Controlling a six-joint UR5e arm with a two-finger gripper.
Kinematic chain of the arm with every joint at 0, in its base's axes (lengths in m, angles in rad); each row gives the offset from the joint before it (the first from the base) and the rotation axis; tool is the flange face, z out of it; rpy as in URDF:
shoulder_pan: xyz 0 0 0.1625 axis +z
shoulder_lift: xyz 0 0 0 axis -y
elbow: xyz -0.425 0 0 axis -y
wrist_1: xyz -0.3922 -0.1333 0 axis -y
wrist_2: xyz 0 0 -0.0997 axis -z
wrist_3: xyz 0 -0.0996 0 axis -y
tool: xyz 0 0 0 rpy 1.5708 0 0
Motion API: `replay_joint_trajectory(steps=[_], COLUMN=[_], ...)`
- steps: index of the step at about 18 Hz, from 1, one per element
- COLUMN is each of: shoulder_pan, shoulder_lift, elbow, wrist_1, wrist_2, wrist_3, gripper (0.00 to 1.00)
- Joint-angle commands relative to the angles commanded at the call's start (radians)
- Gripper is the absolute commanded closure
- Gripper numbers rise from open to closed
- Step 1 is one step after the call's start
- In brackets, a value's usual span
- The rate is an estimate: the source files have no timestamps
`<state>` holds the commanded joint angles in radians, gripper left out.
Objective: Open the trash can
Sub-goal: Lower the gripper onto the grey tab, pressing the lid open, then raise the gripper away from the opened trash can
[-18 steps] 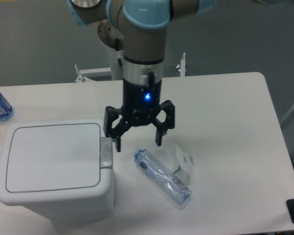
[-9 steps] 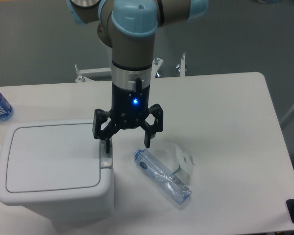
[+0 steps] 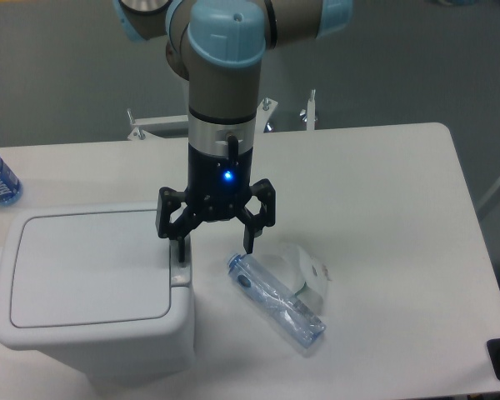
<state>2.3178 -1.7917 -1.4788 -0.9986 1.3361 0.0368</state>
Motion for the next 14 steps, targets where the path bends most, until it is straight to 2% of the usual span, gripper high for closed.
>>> replay_joint_trajectory(steps=[8,14], shoulder_pan=[0.000,0.015], shoulder_lift=[-0.005,0.005], elbow=[-0.008,0.034], wrist_1=[0.000,0.000], wrist_2=[0.003,0.000], wrist_3=[0.002,0.008], gripper=[0.00,0.00])
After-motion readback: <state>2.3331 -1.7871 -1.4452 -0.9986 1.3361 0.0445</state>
